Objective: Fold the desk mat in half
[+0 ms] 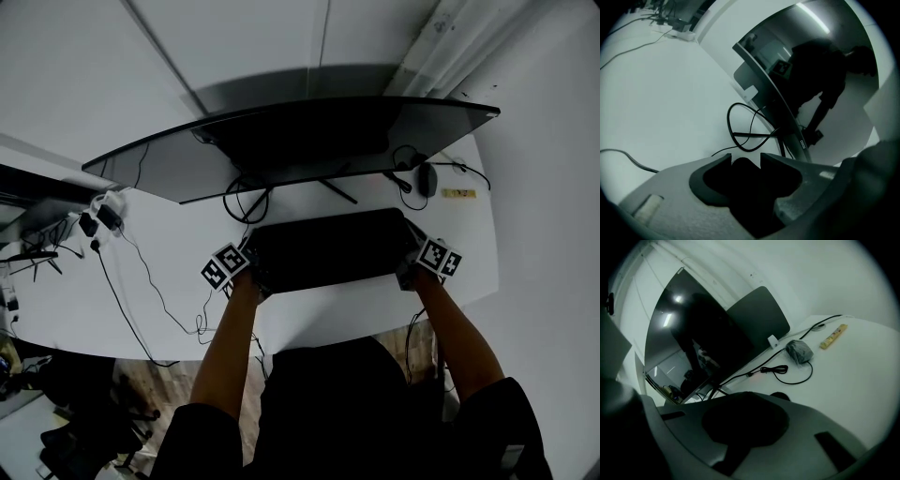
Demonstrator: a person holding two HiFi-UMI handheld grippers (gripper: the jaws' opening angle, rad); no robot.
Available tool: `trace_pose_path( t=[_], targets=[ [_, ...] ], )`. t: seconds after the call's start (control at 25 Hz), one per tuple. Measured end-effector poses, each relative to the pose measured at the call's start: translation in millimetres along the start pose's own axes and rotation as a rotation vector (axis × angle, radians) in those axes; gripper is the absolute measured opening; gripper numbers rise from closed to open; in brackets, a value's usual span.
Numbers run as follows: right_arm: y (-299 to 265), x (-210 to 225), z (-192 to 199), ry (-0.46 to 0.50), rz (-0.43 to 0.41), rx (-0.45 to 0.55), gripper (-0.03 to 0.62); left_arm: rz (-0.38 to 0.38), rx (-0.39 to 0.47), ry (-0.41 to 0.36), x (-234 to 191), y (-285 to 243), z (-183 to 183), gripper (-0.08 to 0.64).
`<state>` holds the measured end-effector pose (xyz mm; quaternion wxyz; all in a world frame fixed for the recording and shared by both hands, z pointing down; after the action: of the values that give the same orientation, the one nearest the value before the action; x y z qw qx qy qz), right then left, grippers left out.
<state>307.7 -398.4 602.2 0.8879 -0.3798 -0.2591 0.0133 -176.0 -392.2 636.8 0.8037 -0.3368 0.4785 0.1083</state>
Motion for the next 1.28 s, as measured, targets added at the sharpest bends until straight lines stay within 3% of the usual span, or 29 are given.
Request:
trace_pose_path(
  t=[0.16, 0.36, 0.48, 0.64, 0.88, 1.04, 1.28],
  targets=[
    [28, -10, 7, 0.07, -0.041, 0.026, 0.0, 0.015, 0.005, -0.075, 12, 19, -2, 0.179],
    [70, -34, 7, 0.185, -0.082, 0.101, 0.0, 0.088, 0.005, -0.204, 47, 48, 13, 0.179],
    [101, -47, 6, 0.29, -0.078, 0.137, 0.0, 0.138, -0.002, -0.332, 76, 74, 30, 0.179],
    [147, -60, 1, 0.377, -0.088, 0.219, 0.0, 0.202, 0.061, -0.498, 116, 117, 51, 0.152],
    [207, -73, 4, 0.397, -0.102, 0.31, 0.0, 0.31, 0.149, -0.784, 177, 184, 81, 0.053],
    [233, -83, 6, 0.393, -0.119, 0.365, 0.0, 0.311, 0.183, -0.854, 191, 223, 91, 0.026],
    [260, -107, 20, 0.492, -0.123, 0.444, 0.0, 0.292, 0.217, -0.917, 189, 252, 84, 0.021]
  ],
)
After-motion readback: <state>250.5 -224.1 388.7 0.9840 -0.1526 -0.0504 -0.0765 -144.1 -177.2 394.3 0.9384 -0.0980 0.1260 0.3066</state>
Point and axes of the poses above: the fingertips, and each gripper's own axes: y backward along the fingers, x to its right, z out of its underside, the point moved 10 cm from there along y, backward along the fingers, and after that the axes turned 15 degrees about z, right-handed, at the moved point
